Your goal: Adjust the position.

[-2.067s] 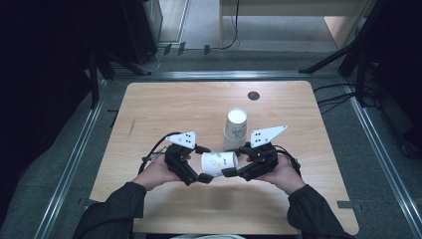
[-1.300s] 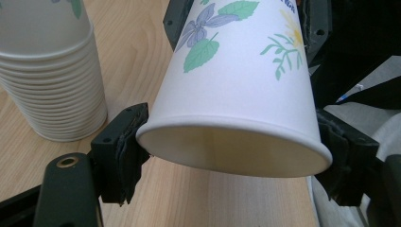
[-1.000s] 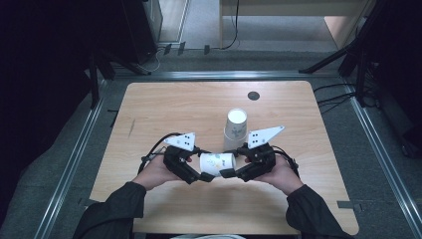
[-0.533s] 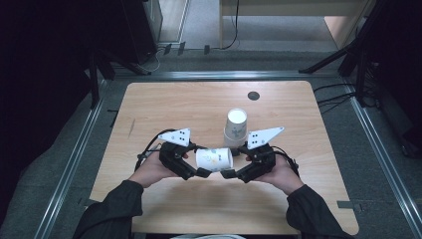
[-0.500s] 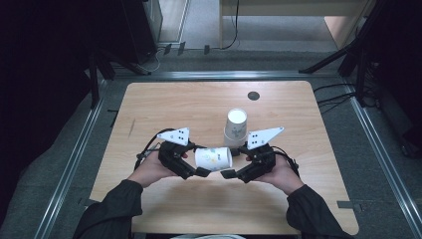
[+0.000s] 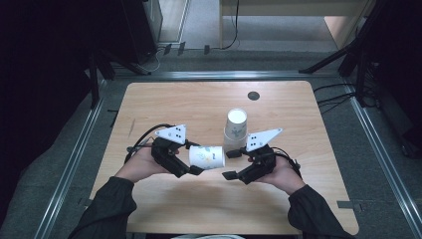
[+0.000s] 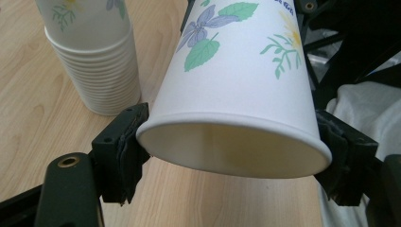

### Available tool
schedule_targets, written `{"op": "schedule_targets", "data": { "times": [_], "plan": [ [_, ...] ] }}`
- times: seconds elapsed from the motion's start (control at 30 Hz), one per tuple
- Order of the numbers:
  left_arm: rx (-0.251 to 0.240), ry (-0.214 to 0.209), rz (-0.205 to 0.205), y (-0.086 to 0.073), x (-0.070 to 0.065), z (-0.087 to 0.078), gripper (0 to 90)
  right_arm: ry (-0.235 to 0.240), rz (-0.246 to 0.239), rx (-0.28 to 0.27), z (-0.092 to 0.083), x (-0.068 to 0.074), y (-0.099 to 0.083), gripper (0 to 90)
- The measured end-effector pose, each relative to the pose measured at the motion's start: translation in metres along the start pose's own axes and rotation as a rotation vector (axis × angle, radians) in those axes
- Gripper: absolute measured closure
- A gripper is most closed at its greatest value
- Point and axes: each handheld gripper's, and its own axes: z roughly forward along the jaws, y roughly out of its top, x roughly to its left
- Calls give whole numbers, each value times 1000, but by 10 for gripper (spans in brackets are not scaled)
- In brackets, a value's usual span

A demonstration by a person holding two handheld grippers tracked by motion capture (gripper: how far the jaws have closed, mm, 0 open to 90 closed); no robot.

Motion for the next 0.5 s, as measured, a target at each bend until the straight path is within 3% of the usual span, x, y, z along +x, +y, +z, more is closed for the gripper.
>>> {"op": "schedule_targets", "data": {
  "times": [0.3, 0.43, 0.5],
  "plan": [
    [100, -8, 35, 17, 3, 7, 220, -23, 6, 25, 1, -2, -2, 264],
    [112, -15, 37, 22, 4, 6, 221, -26, 5, 14, -1, -1, -2, 263],
    [159, -7, 50, 26, 6, 7, 221, -34, 2, 10, -2, -1, -2, 261]
  ]
}}
